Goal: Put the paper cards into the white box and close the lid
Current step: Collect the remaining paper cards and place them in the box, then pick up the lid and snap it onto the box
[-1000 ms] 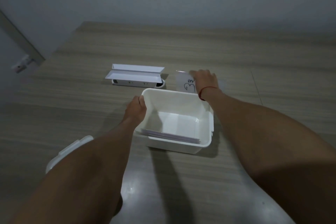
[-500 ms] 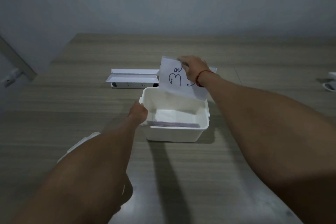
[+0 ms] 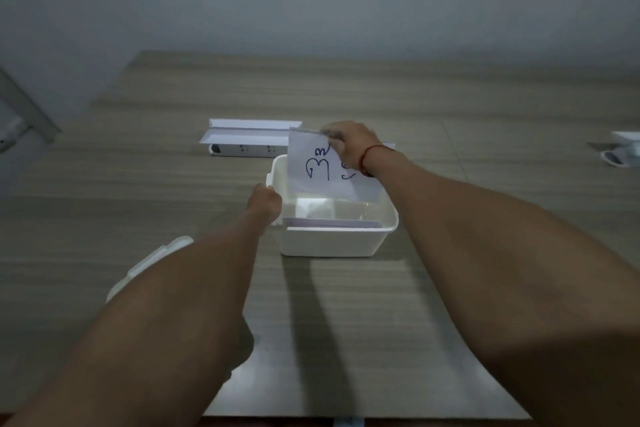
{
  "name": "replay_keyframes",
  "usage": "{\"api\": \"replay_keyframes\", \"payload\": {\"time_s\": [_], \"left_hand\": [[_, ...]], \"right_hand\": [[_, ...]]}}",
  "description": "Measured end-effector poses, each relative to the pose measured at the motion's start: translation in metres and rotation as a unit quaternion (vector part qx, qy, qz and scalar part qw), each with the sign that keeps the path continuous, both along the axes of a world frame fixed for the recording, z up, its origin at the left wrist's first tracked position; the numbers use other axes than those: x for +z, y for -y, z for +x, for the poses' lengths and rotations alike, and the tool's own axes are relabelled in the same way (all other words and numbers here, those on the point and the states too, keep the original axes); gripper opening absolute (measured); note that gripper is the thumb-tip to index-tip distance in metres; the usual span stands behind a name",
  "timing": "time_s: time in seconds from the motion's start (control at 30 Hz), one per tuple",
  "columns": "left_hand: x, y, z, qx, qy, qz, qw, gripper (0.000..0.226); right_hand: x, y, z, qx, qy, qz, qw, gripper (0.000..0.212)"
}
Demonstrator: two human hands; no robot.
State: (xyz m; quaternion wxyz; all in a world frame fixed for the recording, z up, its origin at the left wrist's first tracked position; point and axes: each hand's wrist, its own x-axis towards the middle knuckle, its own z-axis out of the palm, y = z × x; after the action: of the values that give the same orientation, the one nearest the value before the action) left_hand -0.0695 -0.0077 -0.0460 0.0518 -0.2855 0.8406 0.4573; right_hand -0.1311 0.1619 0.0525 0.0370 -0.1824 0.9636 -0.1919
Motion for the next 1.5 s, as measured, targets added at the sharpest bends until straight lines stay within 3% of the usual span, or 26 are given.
{"api": "replay_keyframes", "payload": {"time_s": [0.17, 0.37, 0.43, 0.57, 0.77, 0.93, 1.2, 1.3, 1.5], "left_hand": [[-0.001, 0.0, 0.002, 0.012, -0.004, 0.013, 1.0, 0.043], [0.002, -0.011, 0.002, 0.009, -0.007, 0.013, 1.0, 0.046], [0.005, -0.011, 0.005, 0.009, -0.001, 0.007, 1.0, 0.046], [0.024, 0.0, 0.014, -0.003, 0.008, -0.026, 1.0, 0.046], [0.058, 0.063, 0.046, 0.081, 0.013, -0.055, 0.995, 0.056], [0.056, 0.123, 0.105, 0.164, 0.045, -0.072, 0.983, 0.062], [0.004, 0.175, 0.209, 0.274, 0.136, -0.032, 0.952, 0.056], [-0.023, 0.171, 0.231, 0.297, 0.161, 0.012, 0.941, 0.056], [-0.051, 0.158, 0.241, 0.328, 0.141, 0.119, 0.927, 0.058]], "right_hand": [[-0.03, -0.009, 0.017, -0.023, 0.144, -0.015, 0.989, 0.032], [-0.05, -0.012, 0.037, 0.025, 0.276, 0.092, 0.956, 0.031], [-0.038, -0.011, 0.037, 0.03, 0.275, 0.137, 0.951, 0.035], [-0.01, 0.003, 0.031, 0.003, 0.222, 0.12, 0.968, 0.052], [0.019, 0.075, 0.043, 0.07, 0.137, 0.103, 0.983, 0.05], [0.019, 0.145, 0.078, 0.131, 0.137, 0.106, 0.976, 0.052], [-0.07, 0.221, 0.148, 0.168, 0.2, 0.119, 0.958, 0.044], [-0.115, 0.221, 0.164, 0.117, 0.223, 0.138, 0.958, 0.04], [-0.159, 0.217, 0.18, 0.0, 0.274, 0.067, 0.959, 0.035]]}}
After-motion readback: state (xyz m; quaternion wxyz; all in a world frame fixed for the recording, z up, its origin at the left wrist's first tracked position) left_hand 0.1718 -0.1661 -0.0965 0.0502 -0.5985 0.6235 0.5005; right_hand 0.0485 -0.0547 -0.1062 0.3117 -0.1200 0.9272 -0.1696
